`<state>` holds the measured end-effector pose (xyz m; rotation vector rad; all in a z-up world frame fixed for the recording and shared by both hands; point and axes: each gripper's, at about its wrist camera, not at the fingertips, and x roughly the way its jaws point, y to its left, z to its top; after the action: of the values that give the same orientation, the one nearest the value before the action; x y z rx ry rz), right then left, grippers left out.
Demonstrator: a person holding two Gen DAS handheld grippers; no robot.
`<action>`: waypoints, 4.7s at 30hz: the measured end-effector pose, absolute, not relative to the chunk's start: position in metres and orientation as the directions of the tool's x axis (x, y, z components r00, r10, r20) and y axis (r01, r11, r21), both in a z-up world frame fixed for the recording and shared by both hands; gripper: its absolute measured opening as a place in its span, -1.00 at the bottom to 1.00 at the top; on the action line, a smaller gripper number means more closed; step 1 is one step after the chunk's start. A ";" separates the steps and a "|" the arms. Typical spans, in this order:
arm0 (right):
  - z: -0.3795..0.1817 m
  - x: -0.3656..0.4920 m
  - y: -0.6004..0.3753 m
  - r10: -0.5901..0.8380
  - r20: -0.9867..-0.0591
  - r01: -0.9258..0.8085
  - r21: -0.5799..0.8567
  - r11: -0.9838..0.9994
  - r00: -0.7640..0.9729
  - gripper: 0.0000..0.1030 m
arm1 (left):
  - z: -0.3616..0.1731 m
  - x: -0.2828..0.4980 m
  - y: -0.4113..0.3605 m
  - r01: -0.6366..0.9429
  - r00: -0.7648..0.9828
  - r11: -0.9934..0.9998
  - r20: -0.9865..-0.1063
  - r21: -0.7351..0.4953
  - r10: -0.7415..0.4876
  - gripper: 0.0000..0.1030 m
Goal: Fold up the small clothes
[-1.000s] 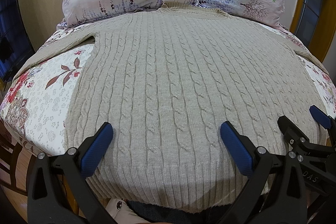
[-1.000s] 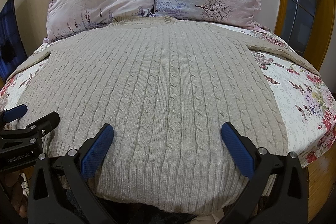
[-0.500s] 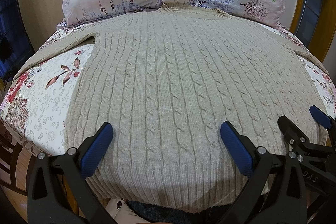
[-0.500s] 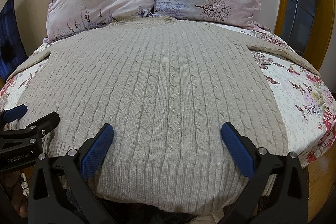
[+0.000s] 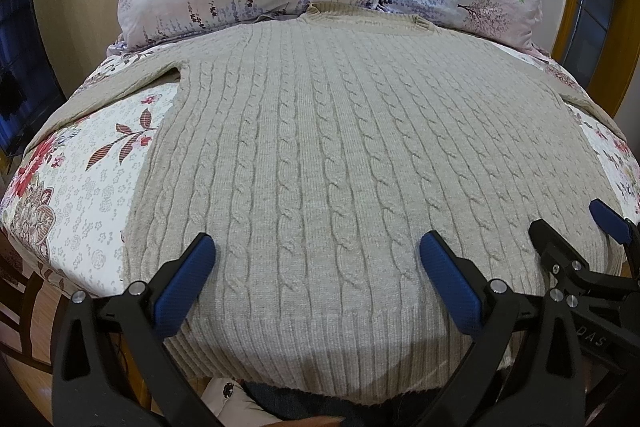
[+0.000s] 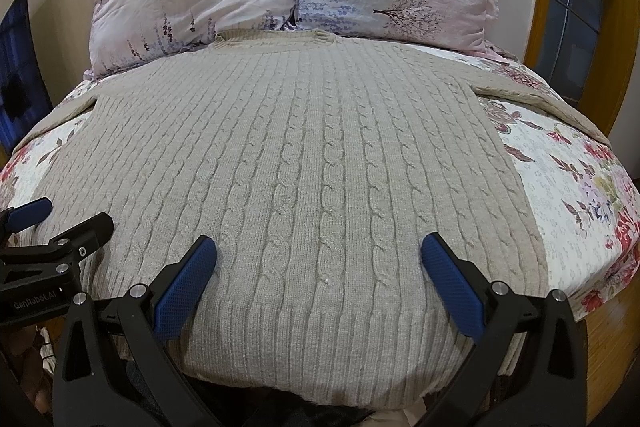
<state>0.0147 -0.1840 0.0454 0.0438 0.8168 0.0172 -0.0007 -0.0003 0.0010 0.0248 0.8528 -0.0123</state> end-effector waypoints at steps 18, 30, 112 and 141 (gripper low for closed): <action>0.049 0.035 -0.200 0.187 -0.732 -0.158 0.109 0.981 0.655 0.97 | 0.004 0.016 0.000 0.067 0.590 0.998 -0.807 0.022 -0.022 0.97; 0.081 0.122 -0.387 0.194 -0.686 0.280 0.515 0.810 0.701 0.90 | 0.040 0.074 0.015 0.040 0.674 0.999 -0.739 0.001 -0.027 0.97; 0.063 0.248 -0.176 0.532 -0.702 -0.085 0.565 0.821 0.474 0.04 | 0.014 0.234 0.086 -0.011 0.501 0.618 -0.539 -0.786 -0.677 0.50; 0.042 0.177 -0.330 -0.018 -0.775 0.550 0.432 0.715 0.632 -0.35 | 0.007 0.250 0.104 -0.077 0.561 0.821 -0.706 -0.565 -0.433 -0.51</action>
<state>0.1765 -0.3300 0.0421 0.7132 0.8339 -0.3581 0.2502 0.1039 0.0067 -0.5910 0.9656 -0.2241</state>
